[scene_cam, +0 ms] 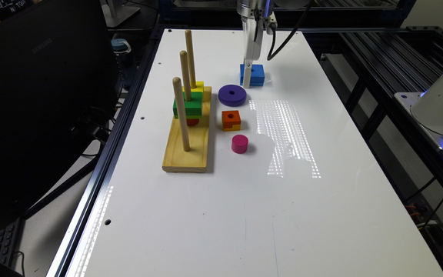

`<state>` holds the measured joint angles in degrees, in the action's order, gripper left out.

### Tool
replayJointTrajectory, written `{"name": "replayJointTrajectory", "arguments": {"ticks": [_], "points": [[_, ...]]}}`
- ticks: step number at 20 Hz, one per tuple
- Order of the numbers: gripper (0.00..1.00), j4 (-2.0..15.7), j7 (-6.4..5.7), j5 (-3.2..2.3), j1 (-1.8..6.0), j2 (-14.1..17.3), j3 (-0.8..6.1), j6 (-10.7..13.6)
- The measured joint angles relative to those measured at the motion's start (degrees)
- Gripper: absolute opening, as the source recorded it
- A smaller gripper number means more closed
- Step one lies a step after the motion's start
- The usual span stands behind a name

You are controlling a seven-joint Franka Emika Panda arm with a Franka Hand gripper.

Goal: Pick up blue block.

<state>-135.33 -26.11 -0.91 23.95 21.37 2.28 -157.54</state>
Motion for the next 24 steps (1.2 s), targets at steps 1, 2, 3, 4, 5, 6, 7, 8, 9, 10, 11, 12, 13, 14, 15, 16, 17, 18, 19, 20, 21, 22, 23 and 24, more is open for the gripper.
{"name": "replayJointTrajectory", "arguments": {"ticks": [1,2,3,4,5,6,7,8,9,10,11,12,13,14,15,16,17,18,19,20,21,22,23,24], "points": [[0.0,0.0,0.0,0.0,0.0,0.0,0.0,0.0],[0.0,0.0,0.0,0.0,0.0,0.0,0.0,0.0],[0.0,0.0,0.0,0.0,0.0,0.0,0.0,0.0],[0.0,0.0,0.0,0.0,0.0,0.0,0.0,0.0],[0.0,0.0,0.0,0.0,0.0,0.0,0.0,0.0],[0.0,0.0,0.0,0.0,0.0,0.0,0.0,0.0],[0.0,0.0,0.0,0.0,0.0,-0.01,0.0,0.0],[0.0,0.0,0.0,0.0,0.0,-0.01,0.01,0.0],[0.0,-0.01,0.0,0.0,0.01,-0.01,0.01,0.0],[0.0,0.0,0.0,0.0,0.01,-0.01,0.01,0.0],[0.0,0.0,0.0,0.0,0.01,-0.01,0.01,0.0],[0.0,0.0,0.0,0.0,0.01,-0.01,0.01,0.0],[0.0,-0.01,0.0,0.0,0.01,-0.01,0.01,0.0],[0.0,-0.01,0.0,0.0,0.01,-0.01,0.01,0.0],[0.0,-0.01,0.0,0.0,0.01,-0.01,0.01,0.0],[0.0,-0.01,0.0,0.0,0.01,-0.01,0.01,0.0],[0.0,-0.01,0.0,0.0,0.01,-0.01,0.01,0.0],[0.0,0.0,0.0,0.0,0.01,-0.15,0.01,-0.01],[0.0,-0.03,0.0,0.0,0.01,-0.52,0.02,0.16],[0.0,-0.1,0.0,0.01,0.02,-1.28,0.03,0.64],[0.0,-0.2,0.0,0.02,0.02,-2.19,0.04,1.43],[0.0,-0.31,0.0,0.02,0.02,-2.95,0.06,2.07],[0.0,-0.46,0.0,0.02,0.02,-3.65,0.07,2.66],[0.0,-0.69,0.0,0.03,0.02,-4.12,0.07,2.91]]}}
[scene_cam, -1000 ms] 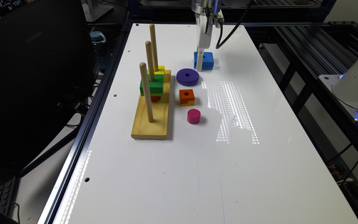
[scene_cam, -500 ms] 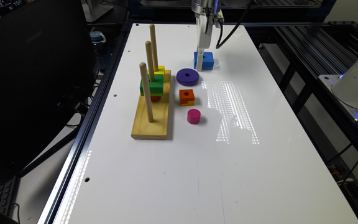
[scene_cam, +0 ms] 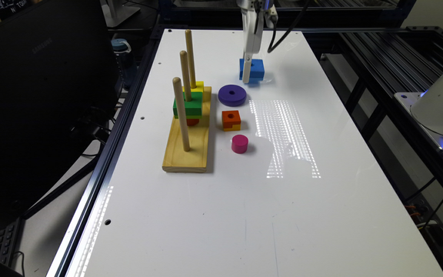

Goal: Pick up blue block.

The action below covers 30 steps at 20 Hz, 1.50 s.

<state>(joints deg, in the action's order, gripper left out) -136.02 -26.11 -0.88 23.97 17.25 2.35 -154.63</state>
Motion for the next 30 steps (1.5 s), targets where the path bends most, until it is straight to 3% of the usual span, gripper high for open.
{"name": "replayJointTrajectory", "arguments": {"ticks": [5,14,21,26,30], "points": [[0.0,-0.17,0.0,0.0,0.0,-1.07,0.01,0.5],[0.0,-0.35,0.0,0.13,0.0,-8.21,0.12,7.59],[0.0,-0.39,0.0,0.15,0.0,-9.06,0.13,8.15],[0.0,-0.2,0.0,0.35,0.0,-15.36,0.21,14.45],[0.0,-0.38,0.0,0.38,0.0,-15.74,0.23,14.91]]}}
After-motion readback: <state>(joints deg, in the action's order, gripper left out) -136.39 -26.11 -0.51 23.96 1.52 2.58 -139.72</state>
